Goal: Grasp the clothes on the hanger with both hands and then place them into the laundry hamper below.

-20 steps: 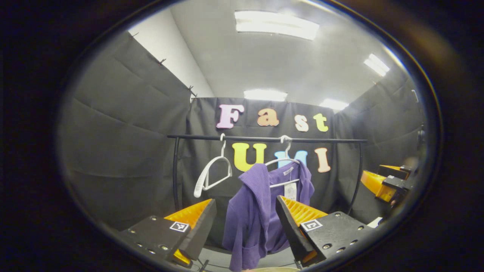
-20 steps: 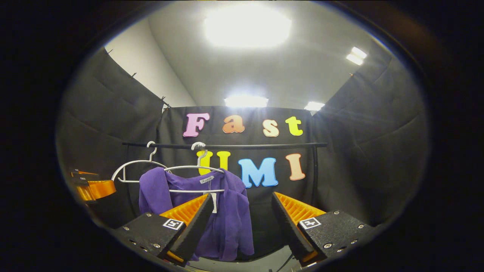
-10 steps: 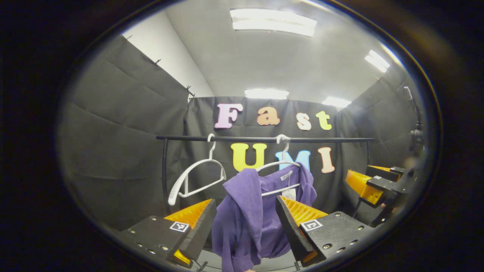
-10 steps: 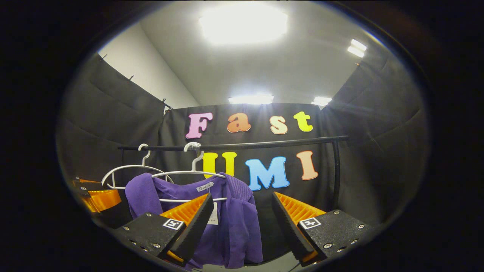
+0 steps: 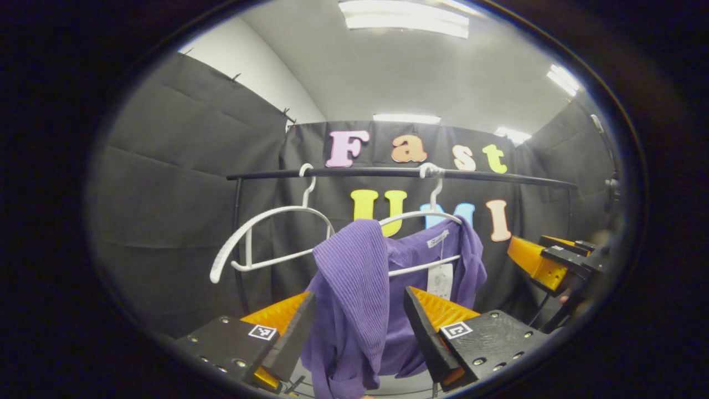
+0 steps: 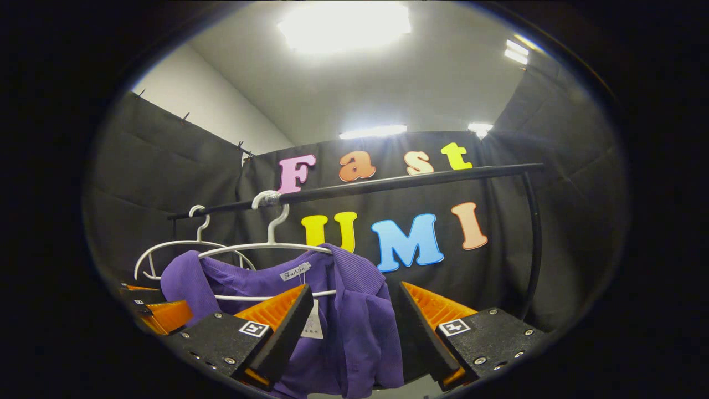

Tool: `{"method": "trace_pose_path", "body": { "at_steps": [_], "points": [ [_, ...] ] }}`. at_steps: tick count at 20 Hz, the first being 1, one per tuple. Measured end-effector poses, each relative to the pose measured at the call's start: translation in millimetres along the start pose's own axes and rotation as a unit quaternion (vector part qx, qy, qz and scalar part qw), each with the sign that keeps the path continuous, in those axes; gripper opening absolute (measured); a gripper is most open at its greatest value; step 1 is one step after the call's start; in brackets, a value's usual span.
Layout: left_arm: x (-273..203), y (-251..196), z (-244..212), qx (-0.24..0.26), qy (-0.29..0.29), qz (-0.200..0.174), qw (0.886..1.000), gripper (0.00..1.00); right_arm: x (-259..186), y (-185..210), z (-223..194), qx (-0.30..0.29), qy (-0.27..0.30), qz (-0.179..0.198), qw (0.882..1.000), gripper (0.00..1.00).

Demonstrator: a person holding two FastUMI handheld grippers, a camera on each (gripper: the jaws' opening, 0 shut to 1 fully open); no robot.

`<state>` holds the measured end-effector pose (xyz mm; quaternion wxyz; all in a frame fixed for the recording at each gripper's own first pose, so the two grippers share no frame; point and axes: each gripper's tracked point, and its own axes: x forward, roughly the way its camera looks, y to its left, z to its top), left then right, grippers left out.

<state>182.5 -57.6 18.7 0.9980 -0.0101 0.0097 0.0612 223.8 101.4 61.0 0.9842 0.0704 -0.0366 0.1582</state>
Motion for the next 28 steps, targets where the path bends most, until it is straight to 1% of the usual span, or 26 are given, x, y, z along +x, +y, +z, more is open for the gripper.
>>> {"method": "trace_pose_path", "body": {
  "at_steps": [4,5,6,12,16,17,18,19,20,21,22,23,24,25,26,27,28],
  "points": [
    [19.0,0.7,-10.7,0.008,0.009,0.024,1.000,0.90,32.1,3.2,-17.5,0.017,0.018,0.016,1.000,0.94],
    [22.1,0.2,-12.0,0.011,0.007,0.031,0.999,0.93,40.2,3.9,-20.8,0.021,0.021,0.018,0.999,0.94],
    [24.8,-0.4,-12.8,0.016,0.006,0.039,0.999,0.90,47.1,3.1,-25.0,0.024,0.024,0.018,0.999,0.94],
    [34.1,0.0,-17.3,0.033,0.002,0.072,0.997,0.91,79.2,-0.3,-58.3,0.030,0.054,0.014,0.998,0.93],
    [42.2,2.9,-23.6,0.040,0.007,0.103,0.994,0.91,105.9,-13.6,-86.6,0.016,0.079,0.005,0.997,0.93],
    [45.3,2.4,-25.2,0.042,0.008,0.108,0.993,0.88,113.0,-14.0,-93.2,0.018,0.085,0.007,0.996,0.92],
    [48.1,2.7,-25.6,0.044,0.007,0.112,0.993,0.91,117.3,-13.1,-97.0,0.021,0.087,0.011,0.996,0.92],
    [49.4,2.0,-26.8,0.045,0.007,0.115,0.992,0.90,118.1,-12.2,-98.7,0.024,0.088,0.015,0.996,0.90],
    [49.0,1.2,-27.8,0.048,0.007,0.115,0.992,0.91,117.8,-10.4,-99.0,0.025,0.090,0.018,0.996,0.86],
    [44.6,4.3,-26.8,0.053,0.006,0.121,0.991,0.95,114.0,-8.0,-97.8,0.027,0.087,0.024,0.996,0.82],
    [43.0,7.2,-26.1,0.055,0.006,0.123,0.991,0.86,113.7,-7.0,-95.8,0.027,0.083,0.027,0.996,0.69],
    [44.8,6.9,-27.7,0.055,0.009,0.120,0.991,0.77,115.1,-6.2,-93.8,0.025,0.079,0.030,0.996,0.59],
    [46.6,4.7,-28.7,0.057,0.011,0.114,0.992,0.78,118.0,-4.7,-92.8,0.020,0.076,0.033,0.996,0.38],
    [49.3,6.8,-31.9,0.061,0.014,0.111,0.992,0.69,120.1,-7.0,-89.4,0.010,0.070,0.024,0.997,0.29],
    [51.8,6.0,-33.8,0.063,0.019,0.099,0.993,0.60,119.1,-7.8,-84.2,0.000,0.064,0.023,0.998,0.06],
    [49.5,8.5,-34.0,0.070,0.024,0.101,0.992,0.54,115.2,-5.1,-78.1,-0.007,0.054,0.026,0.998,0.04],
    [50.4,12.4,-35.2,0.072,0.025,0.108,0.991,0.43,113.2,-5.4,-71.1,-0.011,0.045,0.025,0.999,0.04]
  ]
}}
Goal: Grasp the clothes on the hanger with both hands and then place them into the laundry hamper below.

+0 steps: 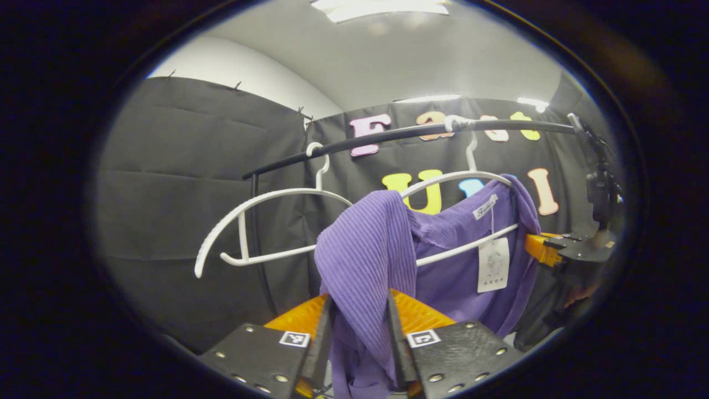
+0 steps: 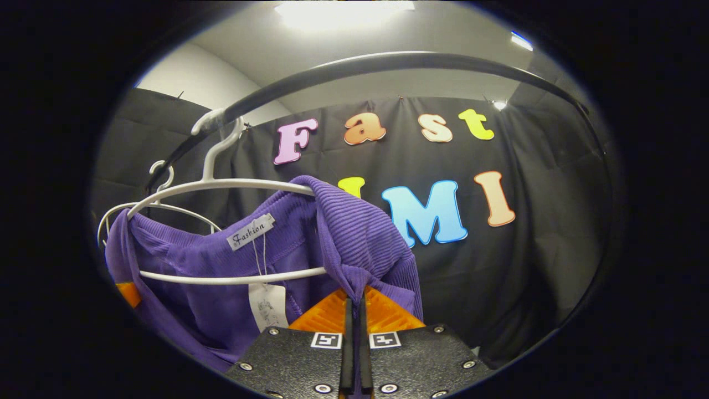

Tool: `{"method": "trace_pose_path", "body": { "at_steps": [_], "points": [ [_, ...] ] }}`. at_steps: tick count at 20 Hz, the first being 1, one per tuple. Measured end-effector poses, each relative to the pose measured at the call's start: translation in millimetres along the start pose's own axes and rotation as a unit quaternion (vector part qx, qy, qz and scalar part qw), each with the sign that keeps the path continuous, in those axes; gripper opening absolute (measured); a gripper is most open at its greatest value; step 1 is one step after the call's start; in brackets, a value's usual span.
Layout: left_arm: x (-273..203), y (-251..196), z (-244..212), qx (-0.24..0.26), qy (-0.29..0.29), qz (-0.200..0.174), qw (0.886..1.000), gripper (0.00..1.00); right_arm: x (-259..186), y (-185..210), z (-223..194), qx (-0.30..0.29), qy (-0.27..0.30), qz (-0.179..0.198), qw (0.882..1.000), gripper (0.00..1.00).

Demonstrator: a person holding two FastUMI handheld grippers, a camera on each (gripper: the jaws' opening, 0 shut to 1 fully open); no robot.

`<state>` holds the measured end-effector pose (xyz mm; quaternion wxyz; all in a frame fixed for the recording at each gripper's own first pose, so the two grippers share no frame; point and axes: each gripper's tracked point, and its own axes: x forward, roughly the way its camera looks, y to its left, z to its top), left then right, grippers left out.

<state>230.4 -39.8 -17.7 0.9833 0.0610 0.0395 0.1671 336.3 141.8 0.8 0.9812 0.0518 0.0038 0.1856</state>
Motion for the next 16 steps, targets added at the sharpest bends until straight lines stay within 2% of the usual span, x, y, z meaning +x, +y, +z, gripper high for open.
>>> {"method": "trace_pose_path", "body": {
  "at_steps": [3,5,6,8,9,10,11,16],
  "points": [
    [-2.5,-1.2,-0.6,-0.004,0.004,-0.007,1.000,0.09,-2.3,-15.7,19.7,0.000,-0.037,-0.022,0.999,0.04],
    [-8.7,0.0,2.6,0.000,0.003,-0.019,1.000,0.09,-7.5,-26.2,35.3,0.001,-0.061,-0.038,0.997,0.02],
    [-13.1,1.1,5.6,0.002,0.002,-0.022,1.000,0.05,-8.6,-32.5,42.0,0.001,-0.070,-0.044,0.997,0.04],
    [-22.8,5.3,12.0,0.013,-0.001,-0.027,1.000,0.05,-8.1,-44.3,52.2,0.004,-0.079,-0.054,0.995,0.04],
    [-26.0,7.8,15.1,0.020,-0.004,-0.028,0.999,0.05,-6.4,-48.5,58.3,0.008,-0.085,-0.055,0.995,0.04],
    [-28.4,10.8,18.8,0.027,-0.004,-0.029,0.999,0.10,-2.7,-53.8,62.5,0.009,-0.091,-0.056,0.994,0.04],
    [-30.0,13.3,22.0,0.032,-0.003,-0.029,0.999,0.05,0.6,-58.7,66.5,0.008,-0.096,-0.059,0.994,0.04],
    [-36.9,22.7,37.2,0.032,0.003,-0.036,0.999,0.05,18.0,-68.1,73.4,0.007,-0.116,-0.058,0.991,0.04]
  ]
}}
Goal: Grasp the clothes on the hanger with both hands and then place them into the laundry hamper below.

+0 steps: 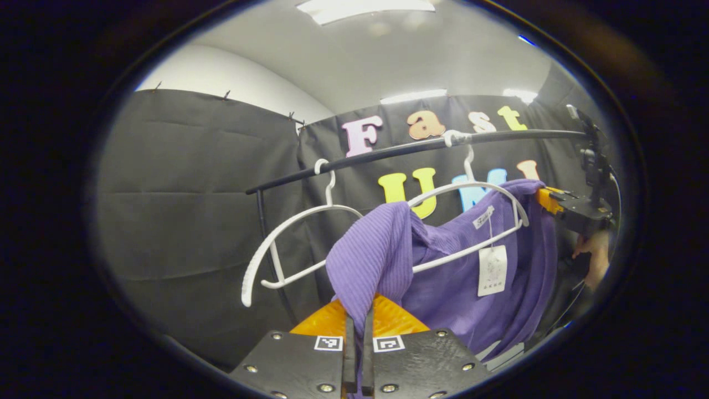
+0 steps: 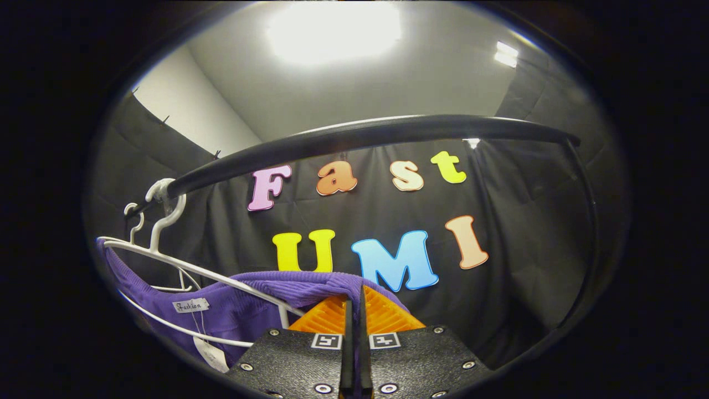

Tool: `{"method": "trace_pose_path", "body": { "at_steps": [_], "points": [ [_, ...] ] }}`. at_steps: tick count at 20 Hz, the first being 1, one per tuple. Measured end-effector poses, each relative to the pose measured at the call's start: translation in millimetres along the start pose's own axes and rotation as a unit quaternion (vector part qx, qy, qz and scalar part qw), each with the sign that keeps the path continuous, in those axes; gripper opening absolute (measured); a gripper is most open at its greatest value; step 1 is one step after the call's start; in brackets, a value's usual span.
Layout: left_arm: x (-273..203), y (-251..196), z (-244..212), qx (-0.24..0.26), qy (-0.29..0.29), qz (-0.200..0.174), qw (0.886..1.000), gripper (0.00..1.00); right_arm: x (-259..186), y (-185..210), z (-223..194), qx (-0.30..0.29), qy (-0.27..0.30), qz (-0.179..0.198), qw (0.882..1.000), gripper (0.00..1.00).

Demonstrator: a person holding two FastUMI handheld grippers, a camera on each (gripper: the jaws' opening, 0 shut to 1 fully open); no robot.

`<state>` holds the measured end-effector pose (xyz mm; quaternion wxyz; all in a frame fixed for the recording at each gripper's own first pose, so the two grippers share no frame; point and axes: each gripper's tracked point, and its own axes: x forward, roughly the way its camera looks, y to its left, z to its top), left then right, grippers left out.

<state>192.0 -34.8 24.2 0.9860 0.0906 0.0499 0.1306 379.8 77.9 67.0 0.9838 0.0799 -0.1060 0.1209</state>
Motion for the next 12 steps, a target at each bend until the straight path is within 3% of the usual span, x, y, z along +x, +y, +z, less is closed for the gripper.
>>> {"method": "trace_pose_path", "body": {
  "at_steps": [4,5,6,9,12],
  "points": [
    [-10.4,1.1,6.3,0.015,0.002,-0.012,1.000,0.05,14.2,-5.3,-16.7,0.016,0.008,0.001,1.000,0.03],
    [-13.1,0.3,6.0,0.015,0.005,-0.019,1.000,0.10,18.4,-6.5,-22.2,0.021,0.012,0.001,1.000,0.04],
    [-16.6,3.1,8.9,0.018,0.003,-0.020,1.000,0.05,22.7,-8.4,-28.2,0.026,0.016,-0.001,1.000,0.04],
    [-30.1,25.7,39.9,0.053,-0.045,0.000,0.998,0.06,32.7,-10.4,-41.9,0.040,0.030,0.001,0.999,0.02],
    [-30.7,31.6,41.1,0.049,-0.047,-0.002,0.998,0.10,40.8,-8.9,-49.0,0.051,0.038,0.005,0.998,0.04]
  ]
}}
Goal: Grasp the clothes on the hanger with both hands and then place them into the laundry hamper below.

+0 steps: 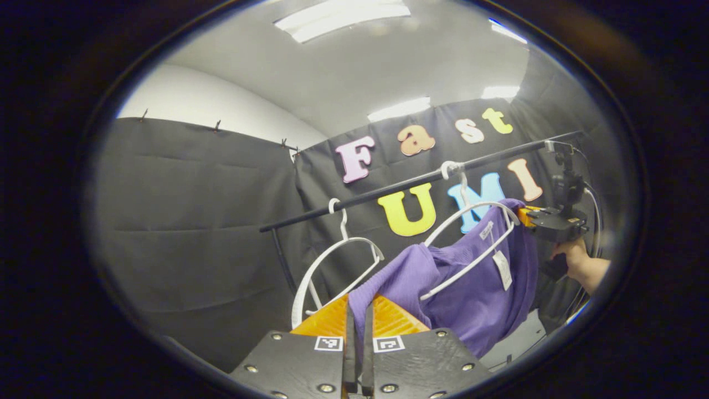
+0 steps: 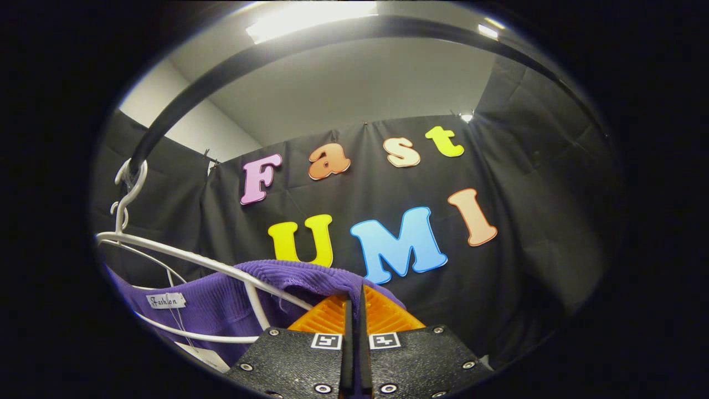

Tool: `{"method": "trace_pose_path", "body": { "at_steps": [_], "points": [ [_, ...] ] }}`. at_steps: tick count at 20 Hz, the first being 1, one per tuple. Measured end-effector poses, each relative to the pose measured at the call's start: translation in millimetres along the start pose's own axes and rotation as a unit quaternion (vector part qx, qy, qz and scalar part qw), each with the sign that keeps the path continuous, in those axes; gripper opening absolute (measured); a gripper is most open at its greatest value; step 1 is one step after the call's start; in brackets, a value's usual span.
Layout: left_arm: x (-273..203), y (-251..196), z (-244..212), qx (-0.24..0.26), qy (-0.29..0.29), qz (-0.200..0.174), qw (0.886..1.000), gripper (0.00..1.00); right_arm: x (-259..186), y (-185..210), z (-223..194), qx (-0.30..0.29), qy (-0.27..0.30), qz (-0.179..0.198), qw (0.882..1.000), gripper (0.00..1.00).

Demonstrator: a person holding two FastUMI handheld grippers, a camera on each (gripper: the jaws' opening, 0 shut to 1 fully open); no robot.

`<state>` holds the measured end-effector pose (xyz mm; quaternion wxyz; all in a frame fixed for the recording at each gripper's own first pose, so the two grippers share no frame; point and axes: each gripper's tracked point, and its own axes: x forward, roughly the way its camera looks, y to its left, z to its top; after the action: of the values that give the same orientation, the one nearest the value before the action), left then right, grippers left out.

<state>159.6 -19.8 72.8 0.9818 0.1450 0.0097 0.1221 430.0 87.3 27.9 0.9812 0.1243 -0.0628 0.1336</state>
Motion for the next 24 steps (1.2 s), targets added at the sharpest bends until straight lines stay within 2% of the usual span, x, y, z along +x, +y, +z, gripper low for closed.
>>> {"method": "trace_pose_path", "body": {
  "at_steps": [1,2,3,4,5,6,8,9,10,12,15,16,17,18,23,24],
  "points": [
    [0.8,-3.2,-3.4,-0.004,0.005,-0.002,1.000,0.05,2.7,0.5,0.3,-0.004,0.000,0.003,1.000,0.04],
    [1.9,-4.8,-6.7,-0.009,0.009,-0.004,1.000,0.05,4.3,-0.4,0.0,-0.010,0.000,0.004,1.000,0.02],
    [2.6,-4.3,-10.1,-0.015,0.011,-0.005,1.000,0.10,7.3,-1.3,-0.5,-0.015,0.000,0.007,1.000,0.02],
    [4.1,-2.5,-9.2,-0.024,0.009,-0.005,1.000,0.05,8.5,-0.5,-1.9,-0.018,0.002,0.011,1.000,0.02],
    [3.7,1.1,-7.3,-0.029,0.006,-0.004,1.000,0.05,9.9,-0.8,-4.6,-0.018,0.005,0.016,1.000,0.02],
    [4.7,7.7,-4.9,-0.030,0.003,0.000,1.000,0.10,10.5,-1.0,-8.2,-0.016,0.009,0.021,1.000,0.02],
    [7.7,19.5,-0.1,-0.039,-0.004,0.006,0.999,0.10,11.1,-2.0,-17.0,-0.003,0.019,0.028,0.999,0.02],
    [12.4,25.9,2.1,-0.045,-0.008,0.009,0.999,0.05,11.5,-1.4,-21.5,0.004,0.024,0.031,0.999,0.02],
    [17.1,32.3,4.2,-0.050,-0.010,0.013,0.999,0.10,13.9,-3.0,-28.4,0.012,0.031,0.033,0.999,0.02],
    [29.3,42.8,4.5,-0.067,-0.010,0.019,0.998,0.10,16.8,-6.9,-50.0,0.031,0.057,0.033,0.997,0.04],
    [49.7,49.2,-10.0,-0.092,0.001,0.019,0.996,0.10,13.2,-6.2,-84.3,0.048,0.096,0.038,0.993,0.04],
    [54.5,49.9,-17.8,-0.094,0.007,0.021,0.995,0.05,9.7,-5.4,-92.7,0.043,0.104,0.039,0.993,0.04],
    [57.3,47.4,-25.3,-0.095,0.012,0.022,0.995,0.10,6.1,-5.3,-100.4,0.037,0.112,0.038,0.992,0.04],
    [58.1,47.3,-31.1,-0.095,0.016,0.021,0.995,0.05,2.1,-4.1,-105.8,0.034,0.118,0.037,0.992,0.04],
    [40.9,52.7,-63.5,-0.096,0.044,0.012,0.994,0.05,-29.8,5.8,-121.1,0.026,0.146,0.039,0.988,0.04],
    [39.9,51.4,-69.4,-0.096,0.048,0.008,0.994,0.10,-35.8,7.9,-120.0,0.019,0.147,0.041,0.988,0.04]
  ]
}}
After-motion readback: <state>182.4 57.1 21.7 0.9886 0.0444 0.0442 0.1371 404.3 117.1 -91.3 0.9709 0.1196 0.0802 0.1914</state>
